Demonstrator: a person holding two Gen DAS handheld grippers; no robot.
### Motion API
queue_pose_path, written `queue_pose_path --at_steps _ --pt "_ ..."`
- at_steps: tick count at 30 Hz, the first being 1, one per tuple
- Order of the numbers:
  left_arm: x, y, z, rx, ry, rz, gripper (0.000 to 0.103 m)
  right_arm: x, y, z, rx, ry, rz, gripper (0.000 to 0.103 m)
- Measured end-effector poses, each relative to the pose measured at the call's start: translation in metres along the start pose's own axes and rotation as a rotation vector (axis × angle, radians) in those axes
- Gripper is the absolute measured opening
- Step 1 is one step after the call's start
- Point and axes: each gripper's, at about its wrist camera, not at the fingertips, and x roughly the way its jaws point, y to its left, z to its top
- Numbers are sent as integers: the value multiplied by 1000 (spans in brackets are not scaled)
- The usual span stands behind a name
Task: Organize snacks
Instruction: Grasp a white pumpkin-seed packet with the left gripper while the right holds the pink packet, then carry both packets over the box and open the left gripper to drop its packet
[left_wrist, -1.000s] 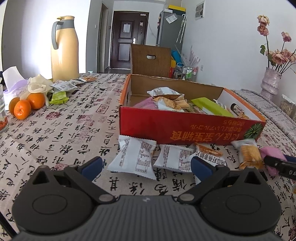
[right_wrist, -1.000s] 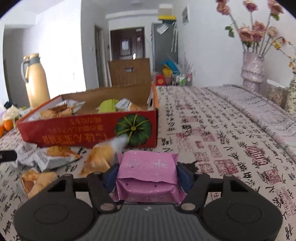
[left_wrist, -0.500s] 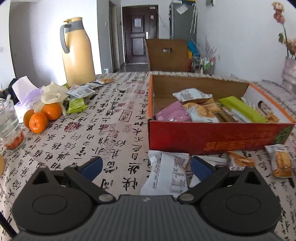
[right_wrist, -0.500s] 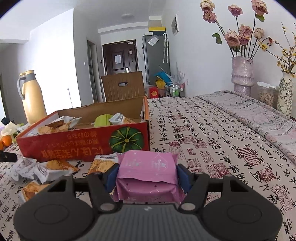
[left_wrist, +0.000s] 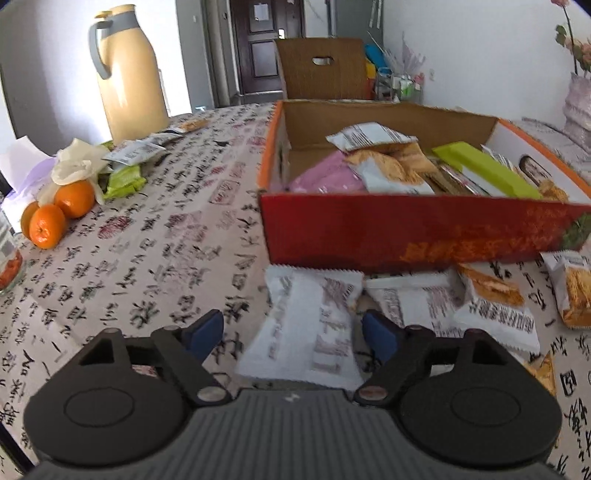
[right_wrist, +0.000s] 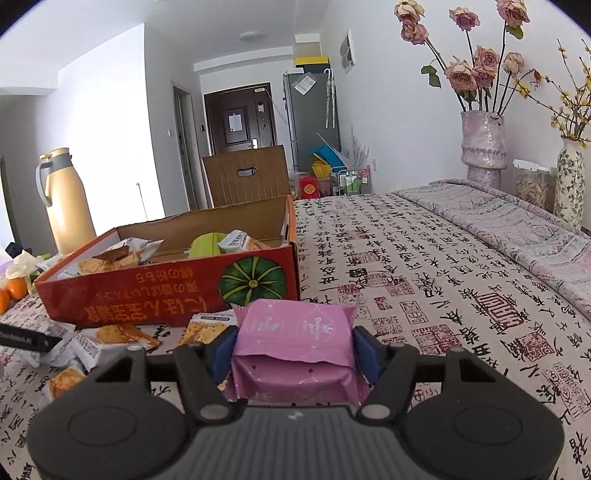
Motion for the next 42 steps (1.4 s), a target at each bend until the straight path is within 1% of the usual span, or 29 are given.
queue_pose_path --at_steps 2,3,4,5,7,10,13,25,30,36,42 --pt "-2 -2 -1 9 -4 -8 77 0 0 0 1 -1 -1 66" --pt "-2 -2 -1 11 -6 -16 75 0 0 0 1 -1 0 66" --pt "-3 -3 -1 15 -8 -20 70 0 0 0 0 0 0 66" --pt "-4 -4 -1 18 -12 -27 60 0 0 0 -1 0 0 66" --pt "-7 -5 -2 24 -17 -50 50 0 0 0 0 0 0 66" --pt "-9 -8 -4 33 -26 -44 49 0 0 0 -1 0 0 66" --pt "-13 -5 -6 20 -30 -42 47 0 0 0 0 0 2 66" --pt "-39 5 -12 -16 -91 -55 47 -1 1 0 -8 -3 3 66" --pt "-55 6 -7 -24 -137 -72 47 -6 5 3 -21 -12 3 65" --pt "-70 1 4 -29 -192 -99 47 -19 16 19 -33 -64 33 66" --pt "-82 -10 21 -21 -250 -122 47 -19 30 43 -52 -122 62 66"
